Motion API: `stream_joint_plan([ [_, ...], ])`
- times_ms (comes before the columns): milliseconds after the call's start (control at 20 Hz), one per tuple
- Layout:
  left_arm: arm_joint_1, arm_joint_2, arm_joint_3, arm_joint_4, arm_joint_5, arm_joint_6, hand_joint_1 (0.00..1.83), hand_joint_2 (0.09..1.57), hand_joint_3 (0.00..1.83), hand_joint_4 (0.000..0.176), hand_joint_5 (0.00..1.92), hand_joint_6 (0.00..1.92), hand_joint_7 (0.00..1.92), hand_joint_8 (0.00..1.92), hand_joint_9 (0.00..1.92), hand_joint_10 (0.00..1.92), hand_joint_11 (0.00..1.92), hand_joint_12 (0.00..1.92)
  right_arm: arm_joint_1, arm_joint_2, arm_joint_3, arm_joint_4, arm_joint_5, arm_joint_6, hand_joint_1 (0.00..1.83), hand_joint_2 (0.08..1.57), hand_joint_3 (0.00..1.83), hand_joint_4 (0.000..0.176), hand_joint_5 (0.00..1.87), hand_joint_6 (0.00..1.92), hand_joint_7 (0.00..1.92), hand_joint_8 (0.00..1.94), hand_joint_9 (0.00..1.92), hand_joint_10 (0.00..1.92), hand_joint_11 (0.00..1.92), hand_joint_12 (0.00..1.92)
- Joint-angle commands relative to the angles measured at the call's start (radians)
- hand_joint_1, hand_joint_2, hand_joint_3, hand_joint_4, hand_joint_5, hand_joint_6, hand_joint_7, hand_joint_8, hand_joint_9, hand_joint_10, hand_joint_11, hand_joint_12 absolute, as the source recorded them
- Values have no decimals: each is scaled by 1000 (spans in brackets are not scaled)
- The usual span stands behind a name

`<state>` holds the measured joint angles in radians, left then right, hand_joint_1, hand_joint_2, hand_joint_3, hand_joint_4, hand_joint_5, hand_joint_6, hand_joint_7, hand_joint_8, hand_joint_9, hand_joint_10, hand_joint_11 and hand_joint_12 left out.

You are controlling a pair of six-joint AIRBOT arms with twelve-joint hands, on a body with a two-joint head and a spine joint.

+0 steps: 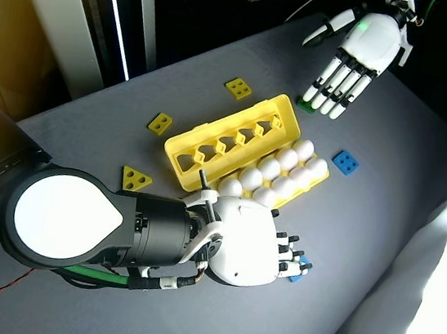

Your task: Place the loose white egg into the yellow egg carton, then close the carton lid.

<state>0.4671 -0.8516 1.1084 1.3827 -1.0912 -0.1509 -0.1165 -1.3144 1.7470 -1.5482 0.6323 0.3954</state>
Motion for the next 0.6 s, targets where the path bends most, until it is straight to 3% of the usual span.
stream_joint_plan([
  [0, -7, 18, 2, -65, -48, -2, 0, 1163, 0, 0, 248, 3, 248, 7, 204, 5, 0, 286, 5, 15, 0, 51, 8, 5, 1108, 1033, 1, 70, 1176, 656, 276, 1, 182, 1, 0, 239],
  [50, -7, 18, 2, -65, -48, -2, 0, 1161, 0, 0, 259, 4, 261, 8, 217, 7, 0, 324, 4, 15, -1, 50, 8, 5, 1103, 1035, 1, 82, 1171, 663, 274, 1, 184, 2, 0, 239],
  [100, -7, 18, 2, -65, -48, -2, 0, 1160, 0, 0, 262, 4, 259, 5, 215, 5, 0, 333, 3, 15, -2, 45, 8, 5, 1093, 1036, 0, 109, 1166, 670, 280, 1, 198, 4, 0, 277],
  [200, -7, 18, 2, -65, -48, -2, 0, 1160, 0, 0, 256, 1, 254, 2, 210, 2, 0, 338, 3, 14, -3, 43, 8, 5, 1101, 1038, 0, 83, 1161, 681, 291, 1, 218, 6, 0, 322],
  [250, -7, 18, 2, -65, -48, -2, 0, 1159, 0, 0, 263, 3, 262, 3, 219, 4, 0, 357, 3, 14, -4, 43, 8, 5, 1087, 1039, 0, 122, 1156, 690, 266, 1, 206, 2, 0, 344],
  [300, -7, 18, 2, -65, -48, -2, 0, 1152, 0, 0, 255, 1, 258, 1, 215, 1, 0, 344, 2, 14, -4, 43, 8, 5, 1084, 1039, 0, 132, 1155, 691, 263, 2, 201, 1, 0, 350],
  [350, -7, 18, 2, -65, -48, -2, 0, 1153, 0, 0, 251, 0, 252, 1, 209, 0, 0, 325, 1, 14, -5, 43, 8, 5, 1089, 1039, 0, 118, 1158, 688, 273, 3, 203, 1, 0, 369],
  [450, -8, 17, 2, -65, -48, -2, 0, 1155, 0, 0, 243, 1, 240, 0, 200, 1, 0, 300, 0, 14, -5, 43, 8, 5, 1083, 1034, 0, 145, 1167, 671, 290, 2, 221, 5, 0, 378],
  [500, -9, 17, 2, -65, -48, -2, 0, 1160, 1, 0, 236, 0, 231, 1, 190, 1, 0, 273, -1, 14, -5, 43, 8, 5, 1076, 1032, 0, 170, 1168, 670, 290, 1, 220, 3, 0, 378],
  [550, -9, 17, 2, -65, -48, -3, 0, 1160, 1, 0, 249, 2, 247, 3, 207, 4, 0, 339, -1, 14, -5, 43, 7, 5, 1078, 1034, 0, 161, 1164, 675, 286, 0, 207, 2, 0, 340],
])
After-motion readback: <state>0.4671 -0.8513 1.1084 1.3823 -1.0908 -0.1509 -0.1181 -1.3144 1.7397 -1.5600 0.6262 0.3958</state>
